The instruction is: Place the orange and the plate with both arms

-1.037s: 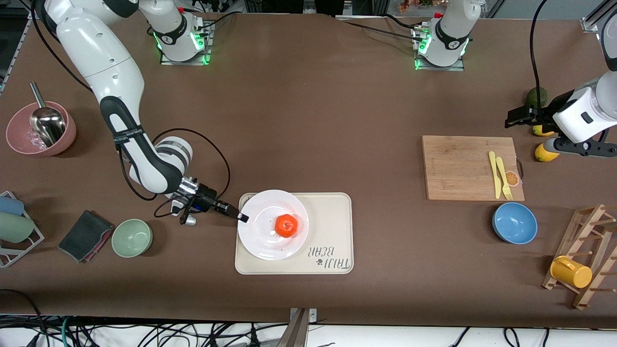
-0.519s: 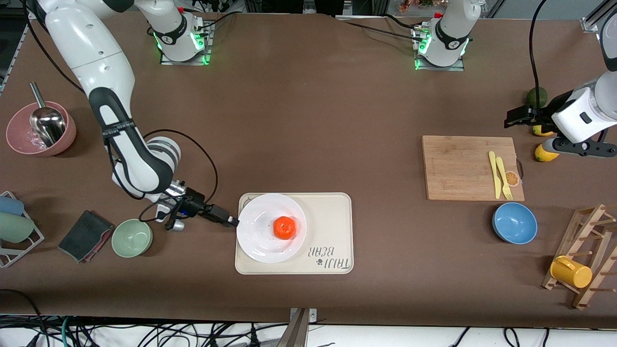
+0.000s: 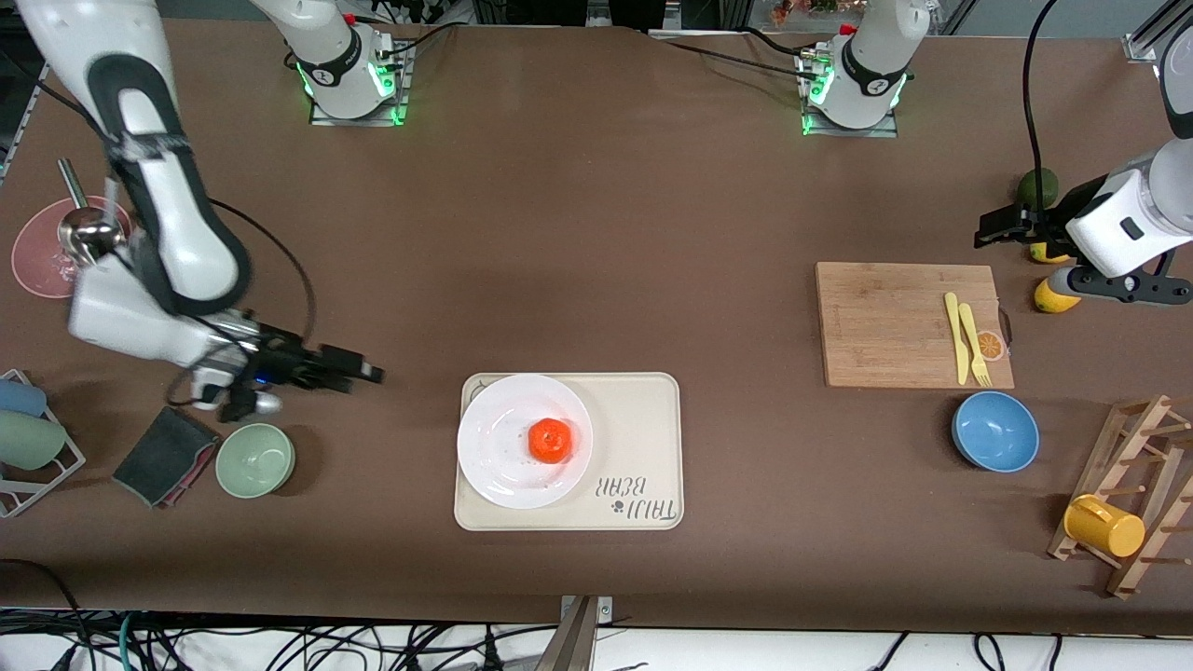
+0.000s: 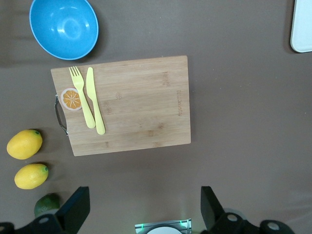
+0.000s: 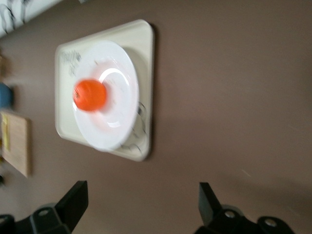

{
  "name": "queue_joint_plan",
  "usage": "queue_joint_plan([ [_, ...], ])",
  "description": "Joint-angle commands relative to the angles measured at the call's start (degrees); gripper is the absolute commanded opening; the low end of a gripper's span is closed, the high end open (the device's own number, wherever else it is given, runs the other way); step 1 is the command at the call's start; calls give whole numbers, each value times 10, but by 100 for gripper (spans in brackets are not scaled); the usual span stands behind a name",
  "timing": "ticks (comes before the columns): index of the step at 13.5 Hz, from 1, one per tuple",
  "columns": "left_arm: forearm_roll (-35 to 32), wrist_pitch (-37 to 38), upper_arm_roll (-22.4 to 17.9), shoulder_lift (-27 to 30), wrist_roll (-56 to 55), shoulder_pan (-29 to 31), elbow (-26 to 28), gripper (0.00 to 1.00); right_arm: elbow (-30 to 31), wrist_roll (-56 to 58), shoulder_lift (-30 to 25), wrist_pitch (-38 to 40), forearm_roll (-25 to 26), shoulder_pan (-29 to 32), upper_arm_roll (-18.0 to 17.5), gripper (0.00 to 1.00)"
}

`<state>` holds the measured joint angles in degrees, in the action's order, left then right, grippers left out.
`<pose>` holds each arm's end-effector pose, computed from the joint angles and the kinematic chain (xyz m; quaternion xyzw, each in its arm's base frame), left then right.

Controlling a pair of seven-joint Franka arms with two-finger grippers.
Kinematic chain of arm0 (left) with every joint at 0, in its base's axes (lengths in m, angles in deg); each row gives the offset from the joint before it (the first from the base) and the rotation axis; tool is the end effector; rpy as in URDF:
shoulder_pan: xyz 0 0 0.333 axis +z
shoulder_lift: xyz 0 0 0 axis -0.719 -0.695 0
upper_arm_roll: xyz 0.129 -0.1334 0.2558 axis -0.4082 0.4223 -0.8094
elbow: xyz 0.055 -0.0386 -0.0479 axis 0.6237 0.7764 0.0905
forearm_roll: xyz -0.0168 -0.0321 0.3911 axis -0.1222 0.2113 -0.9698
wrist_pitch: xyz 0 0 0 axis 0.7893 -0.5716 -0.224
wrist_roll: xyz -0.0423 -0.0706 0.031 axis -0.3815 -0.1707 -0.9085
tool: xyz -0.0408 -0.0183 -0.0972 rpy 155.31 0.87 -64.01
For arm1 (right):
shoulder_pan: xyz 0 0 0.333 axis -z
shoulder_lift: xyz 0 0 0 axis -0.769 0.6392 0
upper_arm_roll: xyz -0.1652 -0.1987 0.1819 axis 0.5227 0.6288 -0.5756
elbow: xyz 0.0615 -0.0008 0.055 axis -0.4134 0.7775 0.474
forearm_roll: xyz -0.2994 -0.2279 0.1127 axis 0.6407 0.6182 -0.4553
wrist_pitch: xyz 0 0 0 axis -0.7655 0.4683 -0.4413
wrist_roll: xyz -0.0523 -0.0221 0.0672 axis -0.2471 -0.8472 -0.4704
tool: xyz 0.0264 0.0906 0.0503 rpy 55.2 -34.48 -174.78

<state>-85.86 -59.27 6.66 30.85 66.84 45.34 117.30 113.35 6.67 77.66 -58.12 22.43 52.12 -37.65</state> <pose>0.5628 0.0098 0.5308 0.9915 -0.0473 -0.1176 0.0294 0.6386 0.0330 0.3240 -0.9551 -0.0386 -0.0153 0.2933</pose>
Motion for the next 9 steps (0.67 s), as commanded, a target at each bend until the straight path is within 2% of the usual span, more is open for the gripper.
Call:
queue_joint_plan([
  [1, 13, 9, -3, -4, 2, -2, -12, 100, 34, -28, -92, 73, 119, -4, 28, 100],
  [4, 13, 9, -3, -4, 2, -2, -12, 100, 25, -82, -165, 129, 284, -4, 35, 100],
  [5, 13, 9, -3, -4, 2, -2, -12, 100, 24, -105, -184, 145, 318, -4, 31, 100],
  [6, 13, 9, -3, -4, 2, -2, -12, 100, 11, -130, -194, 170, 341, -4, 29, 100],
  [9, 13, 9, -3, -4, 2, -2, -12, 100, -82, -164, -196, 279, 386, -10, 29, 100],
])
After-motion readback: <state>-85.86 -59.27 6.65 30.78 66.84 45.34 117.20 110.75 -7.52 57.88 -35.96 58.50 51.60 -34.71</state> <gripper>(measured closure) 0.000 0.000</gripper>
